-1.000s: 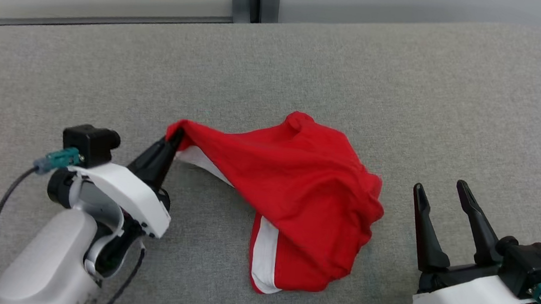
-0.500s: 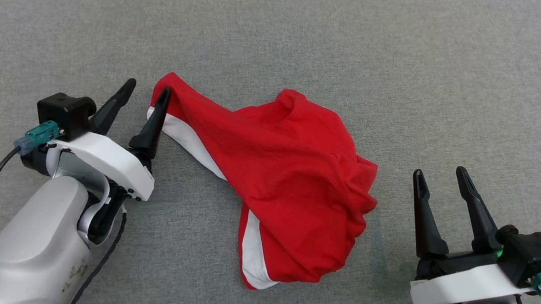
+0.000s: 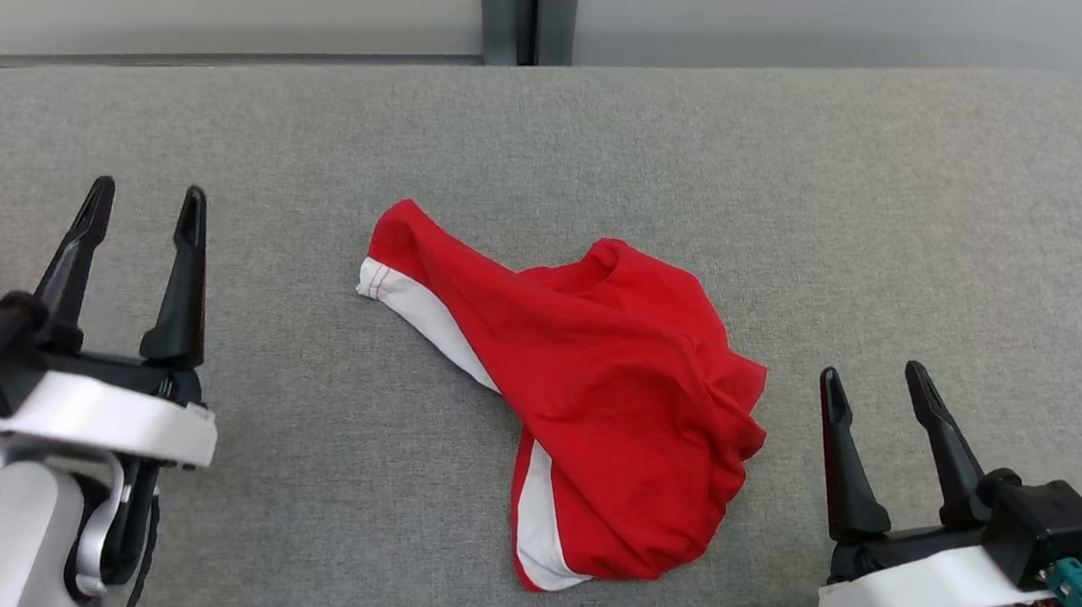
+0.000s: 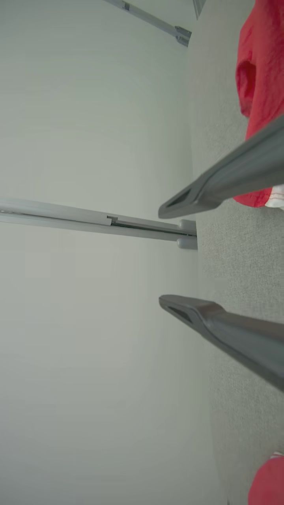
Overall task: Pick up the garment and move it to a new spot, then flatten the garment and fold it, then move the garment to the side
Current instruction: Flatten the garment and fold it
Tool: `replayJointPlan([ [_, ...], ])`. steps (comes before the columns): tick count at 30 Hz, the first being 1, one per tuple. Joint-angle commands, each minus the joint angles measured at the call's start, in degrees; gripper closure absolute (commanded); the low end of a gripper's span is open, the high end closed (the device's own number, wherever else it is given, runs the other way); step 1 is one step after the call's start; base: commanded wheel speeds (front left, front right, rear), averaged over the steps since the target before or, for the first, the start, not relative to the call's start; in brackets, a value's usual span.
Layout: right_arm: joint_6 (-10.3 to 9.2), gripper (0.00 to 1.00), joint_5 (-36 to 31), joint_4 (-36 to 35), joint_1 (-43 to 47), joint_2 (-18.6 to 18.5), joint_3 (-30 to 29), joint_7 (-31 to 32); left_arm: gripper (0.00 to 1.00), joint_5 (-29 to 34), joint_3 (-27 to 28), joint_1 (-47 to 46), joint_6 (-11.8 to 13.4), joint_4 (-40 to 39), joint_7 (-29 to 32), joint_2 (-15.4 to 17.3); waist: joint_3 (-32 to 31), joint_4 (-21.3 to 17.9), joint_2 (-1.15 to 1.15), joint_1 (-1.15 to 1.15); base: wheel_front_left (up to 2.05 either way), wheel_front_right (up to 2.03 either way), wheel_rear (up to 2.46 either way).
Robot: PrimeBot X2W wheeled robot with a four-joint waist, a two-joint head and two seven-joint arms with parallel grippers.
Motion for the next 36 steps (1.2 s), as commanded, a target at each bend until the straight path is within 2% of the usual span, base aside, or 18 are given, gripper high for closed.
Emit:
replayJointPlan([
  [1, -0.02, 0.0, -0.3, 0.0, 0.6, -0.1, -0.1, 0.3, 0.0, 0.4, 0.4, 1.2, 0.0, -0.5, -0.1, 0.1, -1.6, 1.1, 0.0, 0.0, 0.0, 0.0, 0.0],
  [7, -0.02, 0.0, -0.2, -0.3, 2.9, -0.8, -0.1, 1.7, 0.0, 0.6, 2.2, 10.7, -0.4, -4.6, 0.0, 0.2, -5.4, 2.3, 0.0, 0.0, 0.0, 0.0, 0.0],
  [15, -0.01, 0.0, 0.6, -1.1, 5.1, -1.2, 0.8, 3.1, 0.0, 1.0, 1.9, 18.4, 2.1, -8.5, 2.1, 1.0, -8.4, 2.4, 0.0, 0.0, 0.0, 0.0, 0.0],
  [28, -0.01, 0.0, 0.0, -2.3, 5.8, -1.8, 0.9, 4.3, 0.0, 2.4, 0.0, 18.1, 3.0, -10.9, 4.2, 1.6, -7.9, 3.3, 0.0, 0.0, 0.0, 0.0, 0.0],
  [36, -0.01, 0.0, 1.0, 2.3, 8.0, -2.1, 5.8, 6.8, 0.0, 3.0, -1.6, 15.0, 2.3, -11.5, 4.0, 1.0, -5.0, 6.0, 0.0, 0.0, 0.0, 0.0, 0.0],
])
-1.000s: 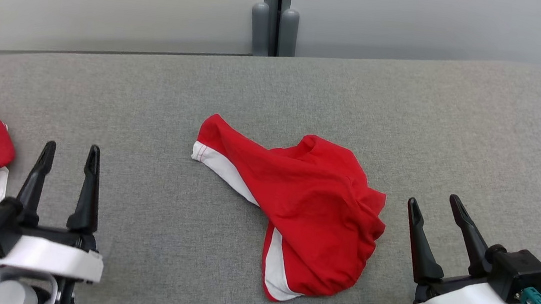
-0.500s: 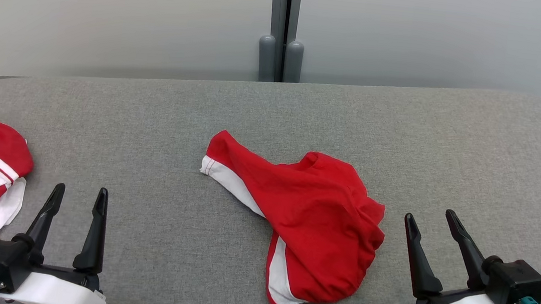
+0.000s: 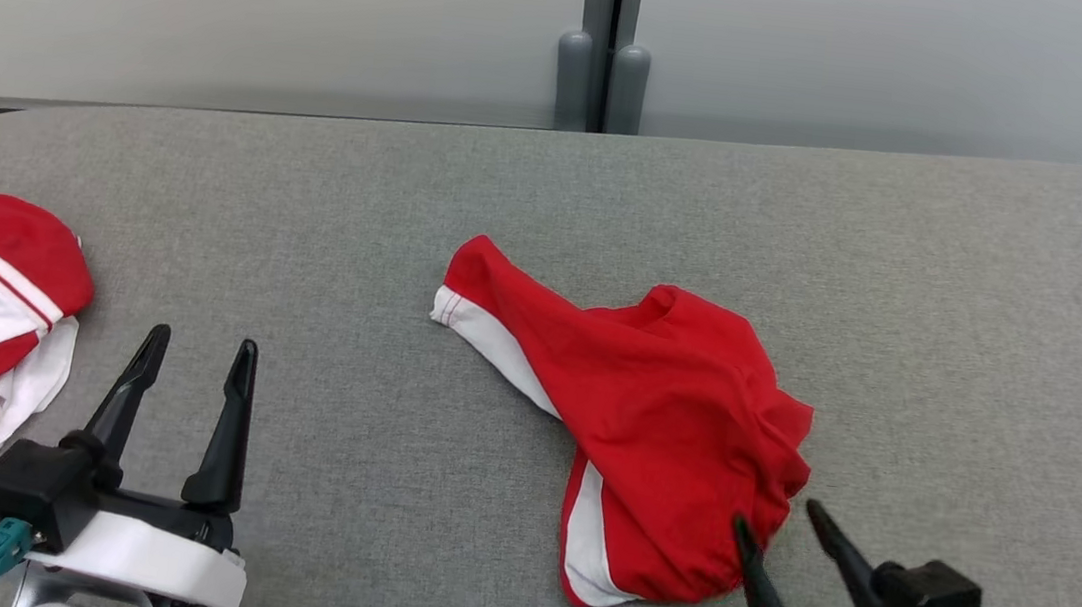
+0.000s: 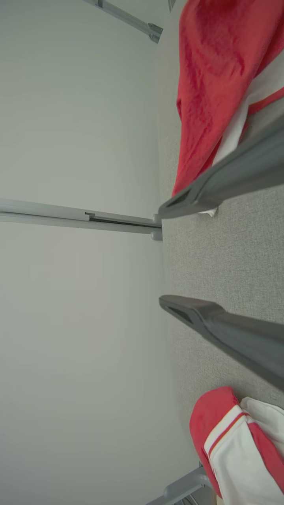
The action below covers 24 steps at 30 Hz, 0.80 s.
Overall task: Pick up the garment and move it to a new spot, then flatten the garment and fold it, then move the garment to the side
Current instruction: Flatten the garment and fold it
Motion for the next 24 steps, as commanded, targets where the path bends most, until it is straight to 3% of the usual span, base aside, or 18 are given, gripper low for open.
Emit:
replayJointPlan([
  [1, -0.02, 0.0, 1.2, 2.1, 0.8, 0.0, 1.7, 0.4, 0.0, 0.4, -0.3, -1.9, -0.4, 0.0, -0.5, -0.2, 1.5, 1.5, 0.0, 0.0, 0.0, 0.0, 0.0],
  [7, -0.02, 0.0, 3.2, 7.0, -0.4, 0.6, 4.4, -0.2, 0.0, 0.2, -0.6, -3.7, -0.9, 1.0, -1.0, -0.3, 2.9, 2.9, 0.0, 0.0, 0.0, 0.0, 0.0],
  [8, -0.02, 0.38, 3.5, 7.4, -1.0, 0.7, 4.4, -0.5, 0.0, 0.1, -0.5, -4.0, -1.1, 1.3, -1.3, -0.3, 3.2, 3.0, 0.0, 0.0, 0.0, 0.0, 0.0],
  [9, -0.01, 0.65, 4.1, 8.2, -1.3, 0.6, 4.8, -0.5, 0.0, 0.1, -0.5, -4.5, -1.2, 1.6, -1.5, -0.3, 3.3, 3.1, 0.0, 0.0, 0.0, 0.0, 0.0],
  [10, -0.01, 1.0, 4.4, 8.6, -1.6, 0.6, 5.1, -0.5, 0.0, 0.0, -0.5, -4.7, -1.4, 1.9, -1.6, -0.3, 3.4, 3.1, 0.0, 0.0, 0.0, 0.0, 0.0],
  [16, -0.01, 1.0, 5.6, 7.1, -4.1, -1.0, 4.0, -1.2, 0.0, 0.2, -0.4, -5.8, -1.7, 3.2, -2.4, -0.1, 4.0, 3.1, 0.0, 0.0, 0.0, 0.0, 0.0],
  [24, -0.02, 1.0, 5.1, 0.8, -8.4, -4.2, -2.0, 1.8, 0.0, -0.1, -0.6, -7.2, -1.9, 3.6, -2.9, -0.6, 6.2, 3.2, 0.0, 0.0, 0.0, 0.0, 0.0],
])
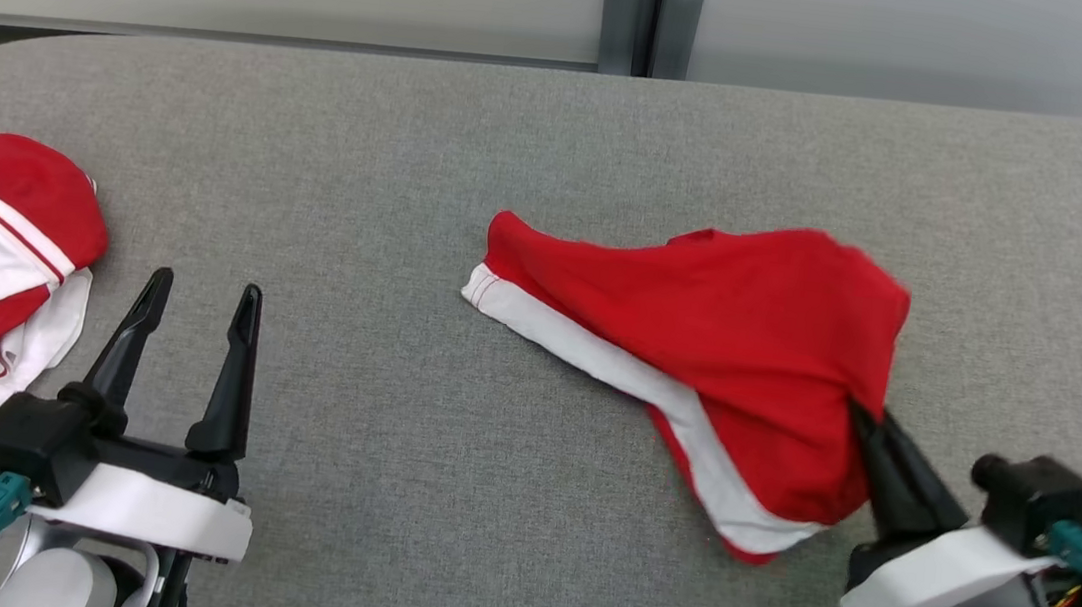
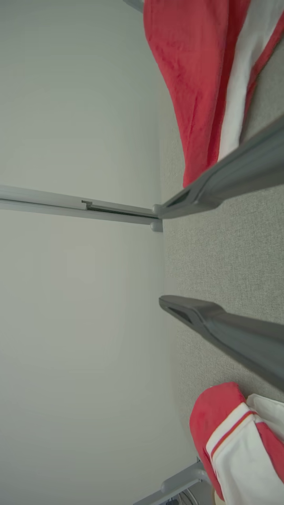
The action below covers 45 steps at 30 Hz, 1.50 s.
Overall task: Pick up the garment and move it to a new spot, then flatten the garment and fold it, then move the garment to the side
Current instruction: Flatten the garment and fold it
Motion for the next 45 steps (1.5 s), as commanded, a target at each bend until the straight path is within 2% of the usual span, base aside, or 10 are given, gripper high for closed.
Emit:
replayJointPlan([
  [1, 0.0, 1.0, -0.1, -0.4, -1.3, -0.7, -1.0, 0.7, 0.0, -0.1, 0.1, -1.1, -0.4, 0.2, -0.2, 0.1, 0.9, 0.3, 0.0, 0.0, 0.0, 0.0, 0.0],
  [8, -0.01, 1.0, 0.0, 2.5, -7.6, -3.2, -5.8, 2.8, 0.0, 0.0, -0.7, -4.5, -1.5, 0.6, -0.8, -0.7, 5.8, 2.1, 0.0, 0.0, 0.0, 0.0, 0.0],
  [16, -0.01, 0.99, 0.4, 12.1, -15.4, -4.5, -7.2, 1.3, 0.0, 0.7, -1.7, -9.0, -3.5, 2.5, -1.3, -1.6, 10.6, 3.3, 0.0, 0.0, 0.0, 0.0, 0.0],
  [17, -0.01, 0.52, 0.2, 13.0, -16.1, -4.7, -7.1, 0.5, 0.0, 0.8, -1.7, -9.3, -3.5, 2.9, -1.4, -1.7, 10.7, 3.2, 0.0, 0.0, 0.0, 0.0, 0.0],
  [18, 0.0, 0.0, 0.2, 13.6, -16.5, -4.7, -7.1, -0.5, 0.0, 0.9, -1.6, -9.6, -3.6, 3.1, -1.4, -1.8, 10.8, 3.0, 0.0, 0.0, 0.0, 0.0, 0.0],
  [24, -0.01, 0.0, -1.0, 12.7, -15.1, -3.7, -7.3, -7.8, 0.0, 1.3, 0.0, -8.3, -3.7, 4.5, -1.7, -1.9, 8.8, 0.6, 0.0, 0.0, 0.0, 0.0, 0.0],
  [30, 0.0, 0.0, -3.3, 8.0, -11.8, -2.3, -8.3, -11.1, 0.0, 1.8, 1.8, -6.2, -3.1, 5.1, -1.7, -1.9, 5.3, -1.6, 0.0, 0.0, 0.0, 0.0, 0.0],
  [39, -0.01, 0.0, -4.4, -0.7, -2.2, 1.3, -7.7, -9.6, 0.0, 2.7, 3.5, -0.4, -2.9, 5.2, -1.7, -1.8, -0.9, -4.8, 0.0, 0.0, 0.0, 0.0, 0.0],
  [45, -0.01, 0.0, -4.1, -4.9, 3.2, 3.0, -7.3, -7.6, 0.0, 2.6, 3.3, 1.8, -2.7, 5.5, -1.6, -1.4, -2.5, -5.8, 0.0, 0.0, 0.0, 0.0, 0.0],
])
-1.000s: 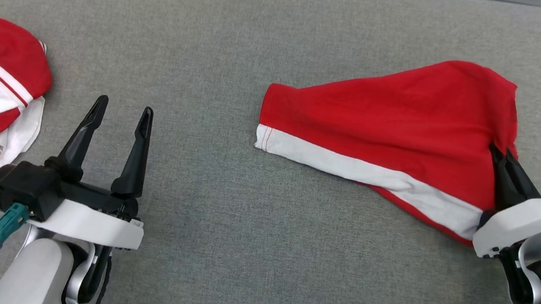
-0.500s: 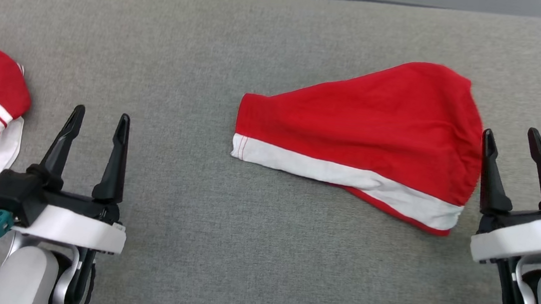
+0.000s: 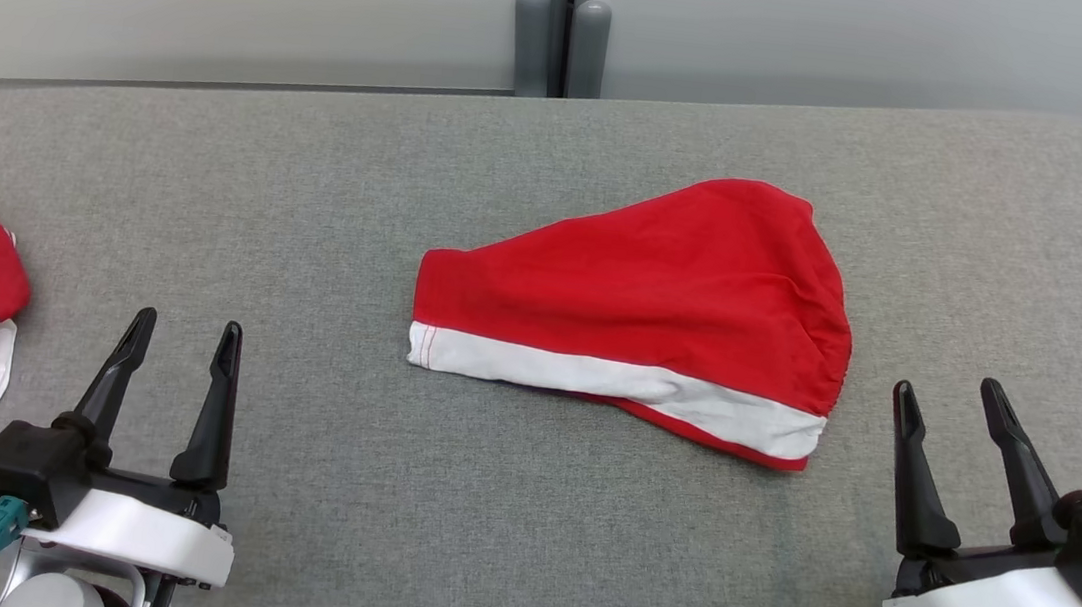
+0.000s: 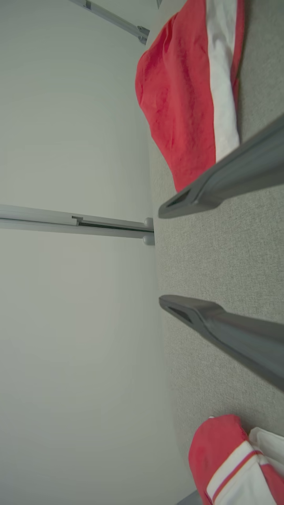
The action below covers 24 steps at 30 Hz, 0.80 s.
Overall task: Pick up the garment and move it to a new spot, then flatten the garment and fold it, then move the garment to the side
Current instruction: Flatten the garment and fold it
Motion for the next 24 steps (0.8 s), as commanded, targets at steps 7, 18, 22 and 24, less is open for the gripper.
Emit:
replayJointPlan([
  [7, -0.01, 0.0, 0.1, -1.8, 1.1, 0.4, -0.1, 0.8, 0.0, -0.3, -0.1, 0.5, 0.5, -0.3, 0.2, 0.5, 0.1, -0.4, 0.0, 0.0, 0.0, 0.0, 0.0],
  [18, -0.01, 0.0, 0.0, -2.3, -0.3, 0.7, 0.1, 1.4, 0.0, -0.6, -5.0, -5.6, -2.4, 1.4, 5.1, -0.9, 2.4, -0.9, 0.0, 0.0, 0.0, 0.0, 0.0],
  [22, -0.01, 0.0, 0.0, -2.2, -1.0, 0.8, 0.6, 1.3, 0.0, -1.6, -7.6, -9.5, -4.7, 4.9, 9.1, -1.9, 3.8, -2.0, 0.0, 0.0, 0.0, 0.0, 0.0],
  [24, -0.01, 0.0, 0.2, -1.9, -1.7, 1.0, 1.2, 1.0, 0.0, -3.0, -9.8, -13.2, -6.4, 9.8, 12.9, -2.8, 5.3, -3.2, 0.0, 0.0, 0.0, 0.0, 0.0],
])
